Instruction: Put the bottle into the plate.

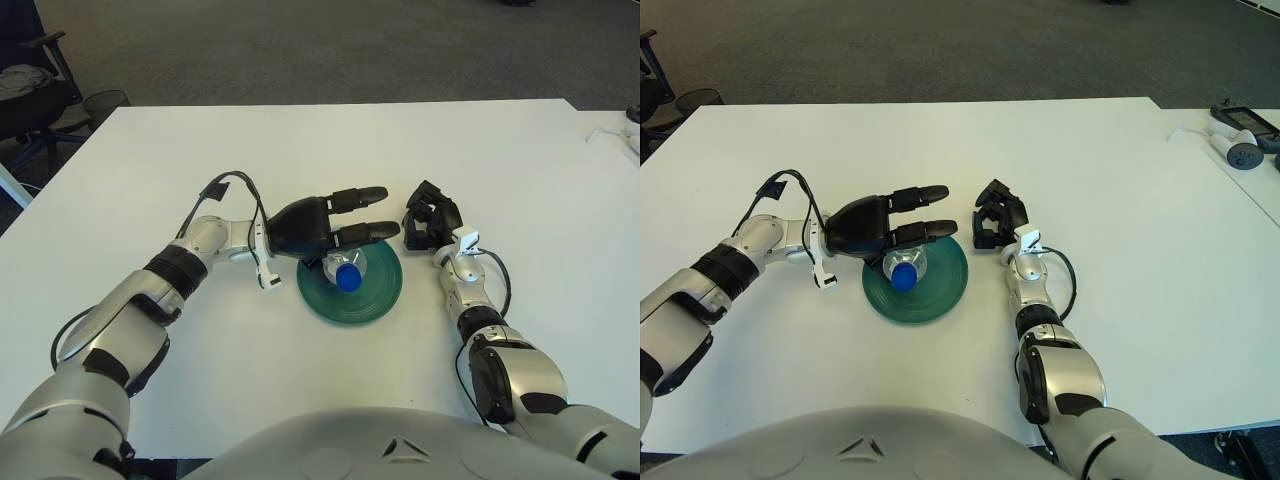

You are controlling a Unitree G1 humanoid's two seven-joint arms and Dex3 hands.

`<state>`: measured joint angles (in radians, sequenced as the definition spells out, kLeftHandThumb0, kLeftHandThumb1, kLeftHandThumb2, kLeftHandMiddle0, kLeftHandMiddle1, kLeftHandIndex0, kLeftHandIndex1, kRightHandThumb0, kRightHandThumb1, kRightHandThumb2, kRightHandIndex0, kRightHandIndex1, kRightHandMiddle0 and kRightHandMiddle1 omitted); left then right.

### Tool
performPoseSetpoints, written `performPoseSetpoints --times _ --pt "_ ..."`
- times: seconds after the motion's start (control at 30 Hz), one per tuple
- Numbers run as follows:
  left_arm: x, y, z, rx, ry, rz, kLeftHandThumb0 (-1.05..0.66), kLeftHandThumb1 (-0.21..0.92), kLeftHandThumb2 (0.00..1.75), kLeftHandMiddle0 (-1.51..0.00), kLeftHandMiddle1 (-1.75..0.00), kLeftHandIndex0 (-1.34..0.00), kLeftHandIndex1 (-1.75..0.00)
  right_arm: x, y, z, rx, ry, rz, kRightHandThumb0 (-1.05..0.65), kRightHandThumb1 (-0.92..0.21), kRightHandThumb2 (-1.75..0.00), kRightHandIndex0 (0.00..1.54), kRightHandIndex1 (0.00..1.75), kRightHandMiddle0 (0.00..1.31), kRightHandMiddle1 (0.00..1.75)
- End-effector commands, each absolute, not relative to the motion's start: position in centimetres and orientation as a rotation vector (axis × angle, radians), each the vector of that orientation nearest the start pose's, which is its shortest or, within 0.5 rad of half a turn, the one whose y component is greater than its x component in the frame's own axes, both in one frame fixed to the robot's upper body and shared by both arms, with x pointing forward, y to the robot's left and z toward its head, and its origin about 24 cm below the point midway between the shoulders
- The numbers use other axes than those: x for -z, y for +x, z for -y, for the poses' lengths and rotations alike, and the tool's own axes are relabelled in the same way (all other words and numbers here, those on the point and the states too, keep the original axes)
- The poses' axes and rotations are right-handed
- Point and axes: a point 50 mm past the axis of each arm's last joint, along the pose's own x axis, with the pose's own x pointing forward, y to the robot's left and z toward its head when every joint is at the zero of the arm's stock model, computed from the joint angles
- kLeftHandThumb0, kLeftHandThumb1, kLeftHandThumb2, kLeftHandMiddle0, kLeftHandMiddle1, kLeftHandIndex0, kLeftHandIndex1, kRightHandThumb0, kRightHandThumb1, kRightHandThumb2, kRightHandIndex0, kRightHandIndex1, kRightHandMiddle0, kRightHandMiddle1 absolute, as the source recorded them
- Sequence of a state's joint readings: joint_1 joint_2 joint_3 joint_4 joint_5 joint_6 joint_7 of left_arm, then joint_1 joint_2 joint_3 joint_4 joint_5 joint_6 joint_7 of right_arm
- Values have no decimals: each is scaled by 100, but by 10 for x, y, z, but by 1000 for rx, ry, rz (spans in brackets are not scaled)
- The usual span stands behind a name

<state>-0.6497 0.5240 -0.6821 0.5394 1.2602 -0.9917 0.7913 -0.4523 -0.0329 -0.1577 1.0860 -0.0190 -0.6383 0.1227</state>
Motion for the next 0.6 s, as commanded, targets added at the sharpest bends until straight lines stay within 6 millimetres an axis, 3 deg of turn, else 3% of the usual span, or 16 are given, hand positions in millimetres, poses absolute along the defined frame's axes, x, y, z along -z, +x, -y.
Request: performPoseSetpoints --times 0.0,0.27,0.57 --pt "-90 280 -94 824 1128 1346 -99 92 99 0 0 0 -8 126 190 137 -78 77 -642 -1 -10 -152 78 175 61 160" --pt "-91 281 -94 813 1106 1348 -96 92 91 0 0 0 -6 125 191 136 -92 86 -618 -1 -17 -149 75 172 48 174" --pt "-92 282 -94 830 1120 1335 -95 92 86 0 0 0 -4 124 191 136 -98 101 -612 -1 -21 -141 75 163 45 175"
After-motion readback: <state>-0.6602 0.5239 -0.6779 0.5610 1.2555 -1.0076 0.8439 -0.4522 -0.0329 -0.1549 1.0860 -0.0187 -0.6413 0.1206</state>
